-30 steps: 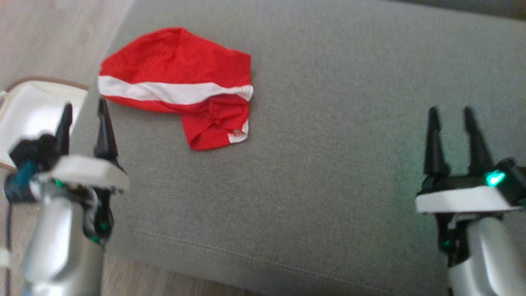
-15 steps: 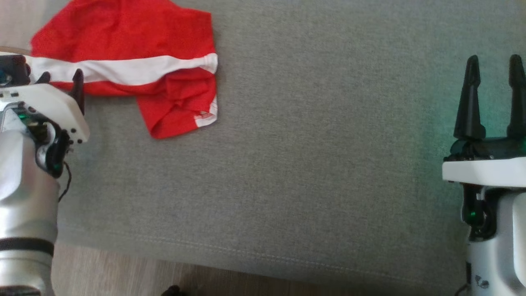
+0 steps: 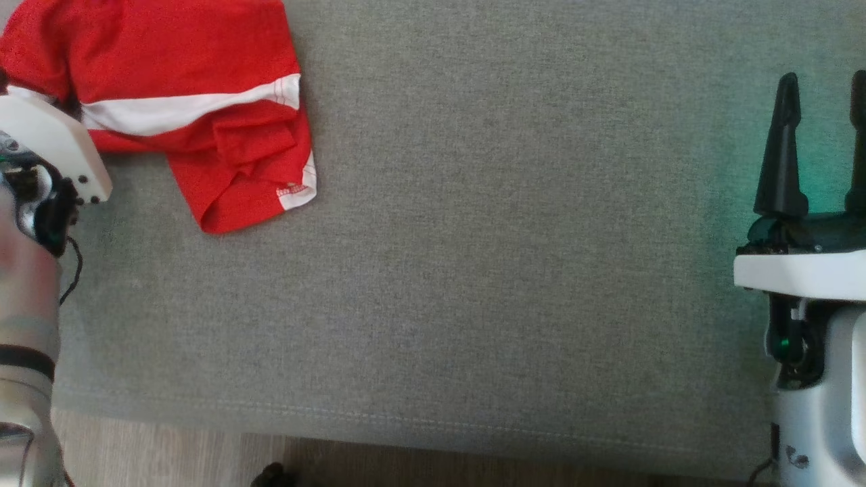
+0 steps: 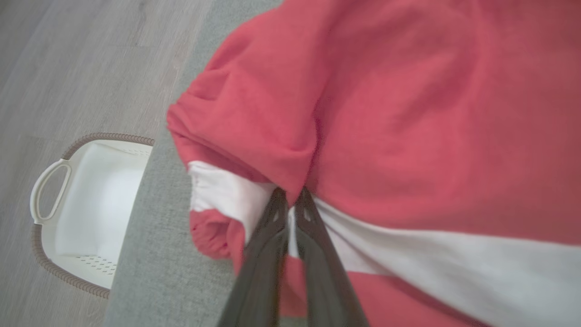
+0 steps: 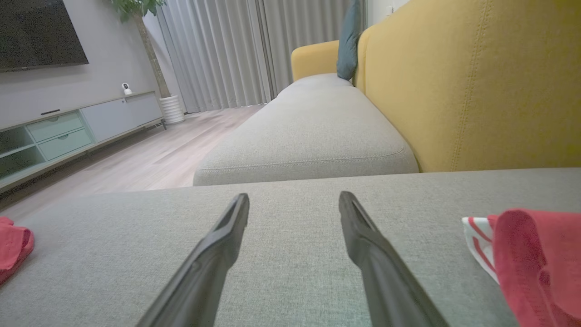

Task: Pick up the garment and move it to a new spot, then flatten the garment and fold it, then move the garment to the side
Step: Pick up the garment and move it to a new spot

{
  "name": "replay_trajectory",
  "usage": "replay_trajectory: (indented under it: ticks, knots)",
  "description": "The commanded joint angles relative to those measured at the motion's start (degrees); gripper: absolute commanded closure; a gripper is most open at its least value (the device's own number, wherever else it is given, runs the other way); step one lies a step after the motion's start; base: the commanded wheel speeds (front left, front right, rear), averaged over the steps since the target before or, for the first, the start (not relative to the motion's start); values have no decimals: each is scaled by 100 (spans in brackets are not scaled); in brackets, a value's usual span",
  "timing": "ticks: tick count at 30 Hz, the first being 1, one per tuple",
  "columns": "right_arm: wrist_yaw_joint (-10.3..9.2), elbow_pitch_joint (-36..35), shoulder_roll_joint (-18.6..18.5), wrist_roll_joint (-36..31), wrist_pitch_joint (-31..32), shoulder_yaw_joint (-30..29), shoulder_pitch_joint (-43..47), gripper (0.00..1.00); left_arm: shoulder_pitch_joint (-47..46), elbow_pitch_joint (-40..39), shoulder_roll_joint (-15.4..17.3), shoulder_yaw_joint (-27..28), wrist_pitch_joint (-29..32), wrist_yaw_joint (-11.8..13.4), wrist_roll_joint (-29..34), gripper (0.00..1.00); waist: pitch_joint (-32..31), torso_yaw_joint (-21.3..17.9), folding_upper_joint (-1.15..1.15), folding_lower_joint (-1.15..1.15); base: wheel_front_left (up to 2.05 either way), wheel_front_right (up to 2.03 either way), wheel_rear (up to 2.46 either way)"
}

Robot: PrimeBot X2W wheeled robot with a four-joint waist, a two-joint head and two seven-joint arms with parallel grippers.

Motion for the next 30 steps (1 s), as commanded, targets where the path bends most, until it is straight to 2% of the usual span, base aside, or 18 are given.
replay_trajectory:
  ticks: [1, 9, 14, 23, 30]
  knots:
    - [37, -181, -12, -10, -28, 127, -39, 0, 22, 6, 258, 24, -101, -15, -43, 100, -52, -2, 0, -1, 0, 0, 0]
    - [37, 197, -12, 151, -239, 286, -54, 0, -98, -296, 84, -30, -1111, -34, -236, 100, -628, -117, 0, -1, 0, 0, 0]
    - [37, 533, -12, 368, -406, 461, 55, 0, -40, -823, -63, -167, -1465, -40, -429, 100, -1126, -341, 0, -1, 0, 0, 0]
    - [37, 911, -11, 657, -622, 547, 175, 0, 304, -2209, -529, -416, -1399, -27, -772, 100, -1731, -755, 0, -1, 0, 0, 0]
    - [37, 1029, -11, 751, -694, 512, 117, 0, 679, -3607, -1158, -624, -1101, 260, -948, 100, -2004, -1105, 0, -1, 0, 0, 0]
